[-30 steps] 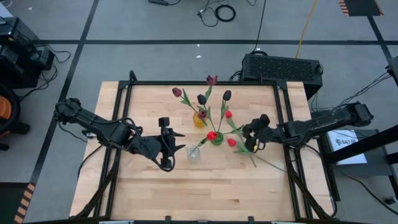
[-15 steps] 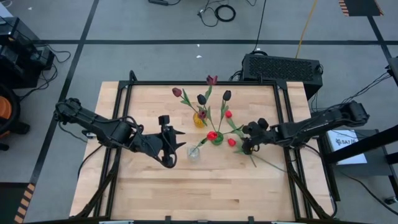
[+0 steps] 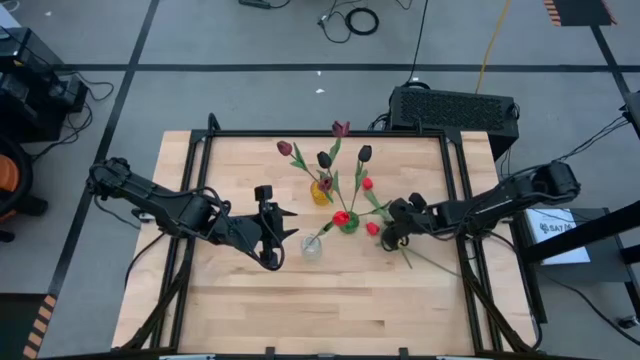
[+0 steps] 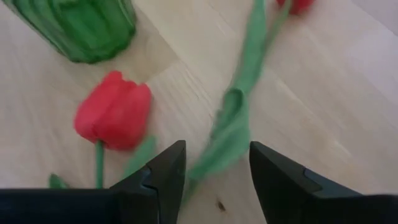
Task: Sort flowers into vase by color
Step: Put the top orange flower in the transparent flower vase
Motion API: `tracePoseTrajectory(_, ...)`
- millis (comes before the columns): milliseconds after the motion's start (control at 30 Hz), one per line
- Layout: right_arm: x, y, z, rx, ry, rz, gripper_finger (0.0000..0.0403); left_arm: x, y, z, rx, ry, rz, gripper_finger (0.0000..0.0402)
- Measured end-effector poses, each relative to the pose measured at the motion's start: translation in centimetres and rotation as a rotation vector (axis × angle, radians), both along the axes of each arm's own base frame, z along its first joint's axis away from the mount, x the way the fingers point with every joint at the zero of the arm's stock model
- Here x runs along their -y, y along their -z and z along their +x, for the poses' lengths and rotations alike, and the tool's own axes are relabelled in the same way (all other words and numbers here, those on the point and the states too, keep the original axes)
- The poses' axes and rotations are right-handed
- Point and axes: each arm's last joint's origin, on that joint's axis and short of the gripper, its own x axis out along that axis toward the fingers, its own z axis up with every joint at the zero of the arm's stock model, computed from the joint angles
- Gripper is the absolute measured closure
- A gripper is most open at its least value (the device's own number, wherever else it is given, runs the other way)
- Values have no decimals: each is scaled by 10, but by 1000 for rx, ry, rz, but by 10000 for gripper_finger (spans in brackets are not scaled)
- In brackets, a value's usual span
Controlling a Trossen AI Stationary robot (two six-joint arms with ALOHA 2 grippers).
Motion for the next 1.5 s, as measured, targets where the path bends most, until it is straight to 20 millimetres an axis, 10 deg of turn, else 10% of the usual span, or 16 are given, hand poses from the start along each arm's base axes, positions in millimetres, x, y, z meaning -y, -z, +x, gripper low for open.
tracePoseTrajectory(433, 14, 11, 7, -31, 57, -5, 242, 0, 1, 0, -7, 0, 3, 231)
tracePoseTrajectory(767, 17, 11, 7, -35, 78, -43, 383, 0, 1, 0, -7, 0, 3, 231)
tracePoseTrajectory(967, 19, 9, 5, -6, 156, -106, 398, 0, 1, 0, -7, 0, 3, 231)
tracePoseTrajectory(1500, 27, -75, -25, 426, 277, -345, 402, 0, 1, 0, -9, 0, 5, 231)
